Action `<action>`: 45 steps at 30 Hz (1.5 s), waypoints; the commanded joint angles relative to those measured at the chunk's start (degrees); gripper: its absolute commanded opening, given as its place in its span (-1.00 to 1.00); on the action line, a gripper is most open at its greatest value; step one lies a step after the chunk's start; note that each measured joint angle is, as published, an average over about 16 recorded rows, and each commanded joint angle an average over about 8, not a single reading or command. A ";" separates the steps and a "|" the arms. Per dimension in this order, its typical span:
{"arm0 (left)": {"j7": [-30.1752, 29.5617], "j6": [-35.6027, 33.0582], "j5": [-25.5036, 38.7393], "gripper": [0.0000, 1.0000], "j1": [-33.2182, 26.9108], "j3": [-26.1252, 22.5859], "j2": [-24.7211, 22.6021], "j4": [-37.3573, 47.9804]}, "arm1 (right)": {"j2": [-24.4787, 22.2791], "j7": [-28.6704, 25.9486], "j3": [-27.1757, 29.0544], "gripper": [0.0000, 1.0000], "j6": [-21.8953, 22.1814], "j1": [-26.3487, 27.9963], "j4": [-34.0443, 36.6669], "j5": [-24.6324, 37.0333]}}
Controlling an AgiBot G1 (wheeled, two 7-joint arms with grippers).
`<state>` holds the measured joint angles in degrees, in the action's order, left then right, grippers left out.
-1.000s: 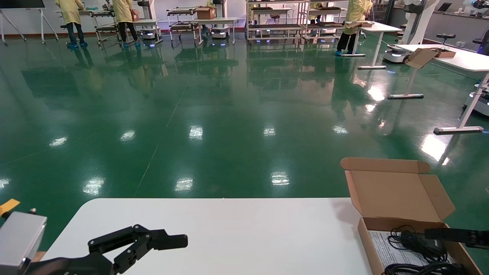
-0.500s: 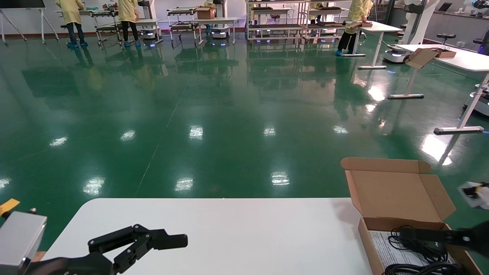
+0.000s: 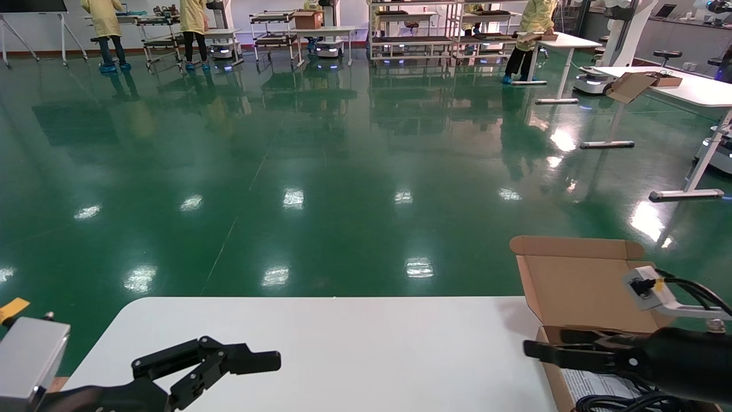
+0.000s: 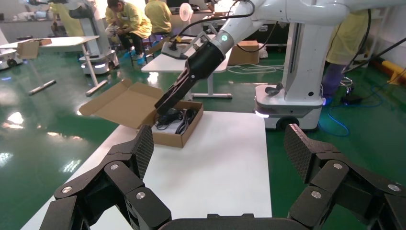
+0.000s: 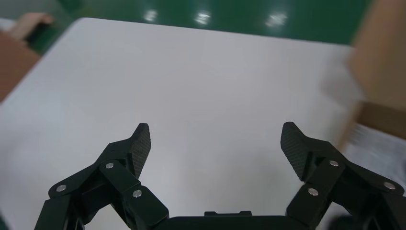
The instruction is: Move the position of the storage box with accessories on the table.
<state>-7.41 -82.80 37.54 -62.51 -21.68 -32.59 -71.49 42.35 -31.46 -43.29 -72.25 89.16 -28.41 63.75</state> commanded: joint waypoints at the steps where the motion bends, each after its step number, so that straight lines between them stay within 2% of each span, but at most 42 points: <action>1: 0.00 0.00 0.00 1.00 0.00 0.00 0.00 0.00 | -0.40 1.12 1.48 1.00 -0.73 -1.49 -2.44 -1.18; 33: 0.00 0.00 0.00 1.00 0.00 -0.01 0.00 0.00 | -6.67 18.84 24.81 1.00 -12.23 -25.11 -41.10 -19.92; 39: 0.00 0.01 -0.01 1.00 0.00 0.00 0.01 0.01 | -7.45 20.92 27.80 1.00 -13.70 -28.14 -46.21 -22.32; 45: 0.01 0.02 -0.02 1.00 0.01 0.00 0.01 0.02 | -7.66 21.24 28.53 1.00 -14.06 -28.86 -47.36 -22.95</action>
<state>-7.40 -82.78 37.52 -62.50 -21.68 -32.58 -71.47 34.77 -10.36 -15.07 -86.16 60.62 -75.26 41.06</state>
